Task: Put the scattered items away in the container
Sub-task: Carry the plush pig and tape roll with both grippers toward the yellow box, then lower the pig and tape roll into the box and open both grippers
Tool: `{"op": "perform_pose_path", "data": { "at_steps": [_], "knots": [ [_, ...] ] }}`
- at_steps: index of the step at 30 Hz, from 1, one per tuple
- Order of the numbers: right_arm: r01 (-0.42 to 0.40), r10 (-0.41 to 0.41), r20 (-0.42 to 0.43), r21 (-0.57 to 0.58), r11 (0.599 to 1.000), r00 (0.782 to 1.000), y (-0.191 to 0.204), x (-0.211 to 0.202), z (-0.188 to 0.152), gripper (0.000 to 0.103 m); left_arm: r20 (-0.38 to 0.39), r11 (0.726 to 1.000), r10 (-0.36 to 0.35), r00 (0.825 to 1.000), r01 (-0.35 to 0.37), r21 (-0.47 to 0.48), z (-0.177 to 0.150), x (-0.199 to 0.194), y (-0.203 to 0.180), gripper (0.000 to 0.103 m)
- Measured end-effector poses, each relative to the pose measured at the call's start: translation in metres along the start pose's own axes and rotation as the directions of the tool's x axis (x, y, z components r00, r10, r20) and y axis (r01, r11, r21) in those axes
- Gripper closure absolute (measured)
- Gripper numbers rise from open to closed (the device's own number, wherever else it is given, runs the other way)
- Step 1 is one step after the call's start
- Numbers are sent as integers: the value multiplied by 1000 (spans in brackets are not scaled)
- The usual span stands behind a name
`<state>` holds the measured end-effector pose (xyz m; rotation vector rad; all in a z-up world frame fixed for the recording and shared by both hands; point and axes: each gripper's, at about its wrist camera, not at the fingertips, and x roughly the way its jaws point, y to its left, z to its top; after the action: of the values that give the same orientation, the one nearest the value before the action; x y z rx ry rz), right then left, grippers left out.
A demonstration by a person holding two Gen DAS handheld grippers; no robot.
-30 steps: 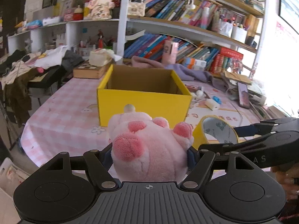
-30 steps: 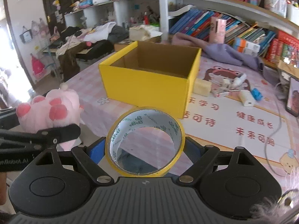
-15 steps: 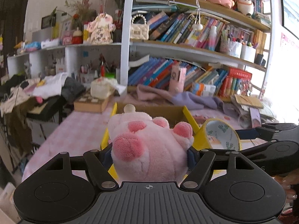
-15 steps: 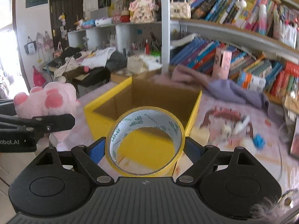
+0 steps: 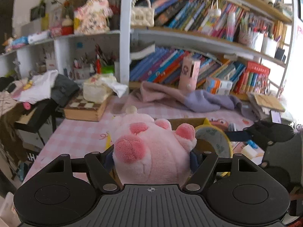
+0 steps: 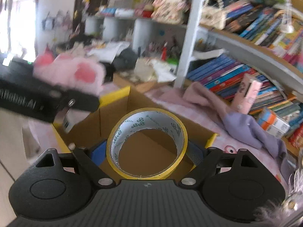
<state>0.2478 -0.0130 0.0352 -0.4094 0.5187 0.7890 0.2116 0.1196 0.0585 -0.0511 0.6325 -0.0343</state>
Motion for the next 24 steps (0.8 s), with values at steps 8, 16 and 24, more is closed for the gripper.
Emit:
{"op": "perform_pose_path", "data": {
  "at_steps": [8,16,24],
  "knots": [
    [-74,58,-137,-115,991,989,-1,60,-1,17,-158,995,26,987,-10,102,7,76,0,29],
    [-127,95,-212,-146,981,973,-12,82,-3,17,-274,989,21,962,20,145,7,118,0,28],
    [-156,111,-288,-137,978,951,-15,95,-4,17,-321,978,46,946,23,210,3,137,-3,27]
  ]
}}
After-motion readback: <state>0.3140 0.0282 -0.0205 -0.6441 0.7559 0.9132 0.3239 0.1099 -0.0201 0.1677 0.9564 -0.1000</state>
